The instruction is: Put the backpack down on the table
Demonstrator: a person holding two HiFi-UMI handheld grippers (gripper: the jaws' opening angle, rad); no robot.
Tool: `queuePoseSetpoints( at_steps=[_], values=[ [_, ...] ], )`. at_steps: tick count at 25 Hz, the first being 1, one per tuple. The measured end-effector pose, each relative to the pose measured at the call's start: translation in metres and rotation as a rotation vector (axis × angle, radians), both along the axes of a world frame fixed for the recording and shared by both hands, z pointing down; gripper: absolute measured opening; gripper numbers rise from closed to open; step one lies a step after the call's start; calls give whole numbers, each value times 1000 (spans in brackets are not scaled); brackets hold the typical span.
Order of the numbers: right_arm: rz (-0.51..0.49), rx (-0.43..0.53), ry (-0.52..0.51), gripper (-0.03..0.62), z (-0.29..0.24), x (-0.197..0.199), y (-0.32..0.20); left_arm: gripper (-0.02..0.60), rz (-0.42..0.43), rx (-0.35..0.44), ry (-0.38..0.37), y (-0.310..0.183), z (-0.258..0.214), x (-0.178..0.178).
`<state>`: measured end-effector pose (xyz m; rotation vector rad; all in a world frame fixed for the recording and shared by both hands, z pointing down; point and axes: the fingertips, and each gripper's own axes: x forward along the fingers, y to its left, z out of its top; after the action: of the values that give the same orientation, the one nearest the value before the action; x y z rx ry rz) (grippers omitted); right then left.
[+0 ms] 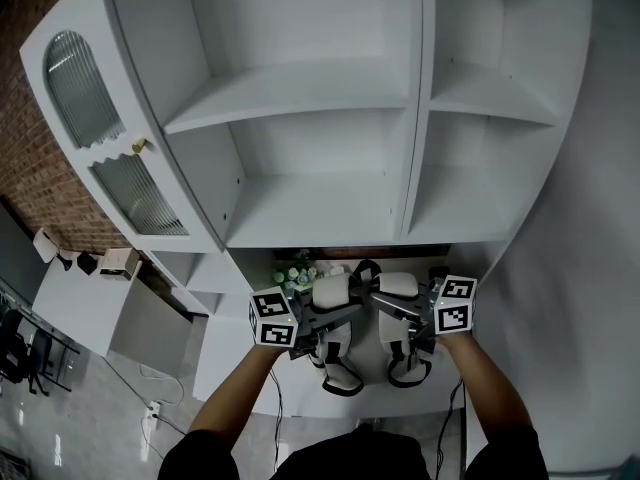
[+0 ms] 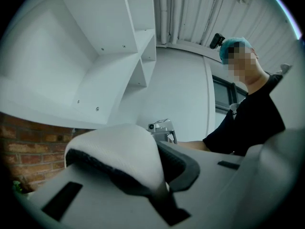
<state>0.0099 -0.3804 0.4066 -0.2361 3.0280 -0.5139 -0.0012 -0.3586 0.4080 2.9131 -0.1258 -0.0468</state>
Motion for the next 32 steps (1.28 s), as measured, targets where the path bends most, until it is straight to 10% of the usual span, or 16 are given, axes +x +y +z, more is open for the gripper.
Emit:
queuePoseSetpoints(
  at_steps=[32],
  values=[
    [11,-105,42,31,113,-4,35,41,77,-180,-63,38,115,6]
  ],
)
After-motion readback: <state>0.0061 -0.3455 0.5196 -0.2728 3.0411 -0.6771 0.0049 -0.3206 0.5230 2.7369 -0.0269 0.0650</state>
